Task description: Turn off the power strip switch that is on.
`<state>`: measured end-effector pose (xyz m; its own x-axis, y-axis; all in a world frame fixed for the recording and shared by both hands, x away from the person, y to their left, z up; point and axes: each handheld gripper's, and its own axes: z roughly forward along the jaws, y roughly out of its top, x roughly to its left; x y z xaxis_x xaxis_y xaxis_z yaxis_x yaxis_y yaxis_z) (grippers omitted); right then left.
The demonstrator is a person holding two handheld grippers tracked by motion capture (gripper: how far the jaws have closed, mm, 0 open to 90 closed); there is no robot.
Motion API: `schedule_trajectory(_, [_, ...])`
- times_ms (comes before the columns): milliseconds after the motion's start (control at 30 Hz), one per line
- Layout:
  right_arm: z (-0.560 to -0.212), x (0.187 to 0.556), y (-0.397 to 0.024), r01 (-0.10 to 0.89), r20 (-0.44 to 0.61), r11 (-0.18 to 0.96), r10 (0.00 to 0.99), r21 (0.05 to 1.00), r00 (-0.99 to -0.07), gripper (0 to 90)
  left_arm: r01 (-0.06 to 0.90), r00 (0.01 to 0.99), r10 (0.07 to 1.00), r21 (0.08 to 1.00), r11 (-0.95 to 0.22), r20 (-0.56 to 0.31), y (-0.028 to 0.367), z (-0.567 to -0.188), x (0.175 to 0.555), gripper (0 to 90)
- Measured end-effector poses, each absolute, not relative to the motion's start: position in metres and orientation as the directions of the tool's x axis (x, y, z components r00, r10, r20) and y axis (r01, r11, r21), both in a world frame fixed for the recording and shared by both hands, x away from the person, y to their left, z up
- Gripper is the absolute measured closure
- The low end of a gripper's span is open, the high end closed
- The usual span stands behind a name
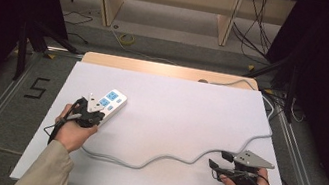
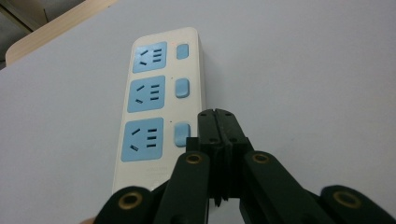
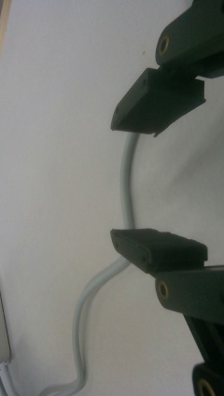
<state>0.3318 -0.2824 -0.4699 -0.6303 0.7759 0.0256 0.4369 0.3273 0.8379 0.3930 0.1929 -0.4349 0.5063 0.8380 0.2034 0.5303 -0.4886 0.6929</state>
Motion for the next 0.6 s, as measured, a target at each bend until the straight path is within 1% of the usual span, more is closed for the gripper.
schedule_trajectory(233, [-0.4701,0.3314,-0.2828,0.437,0.026,0.328,0.775,0.838,-0.631,41.5,0.539,0.511,0.839,0.69,-0.484,0.188,0.1873,-0.4358,0.3982,89.9])
schedule_trajectory(600, [-0.4711,0.3318,-0.282,0.443,0.027,0.331,0.775,0.833,-0.631,41.5,0.53,0.542,0.813,0.665,-0.526,0.211,0.1832,-0.4378,0.4024,89.9])
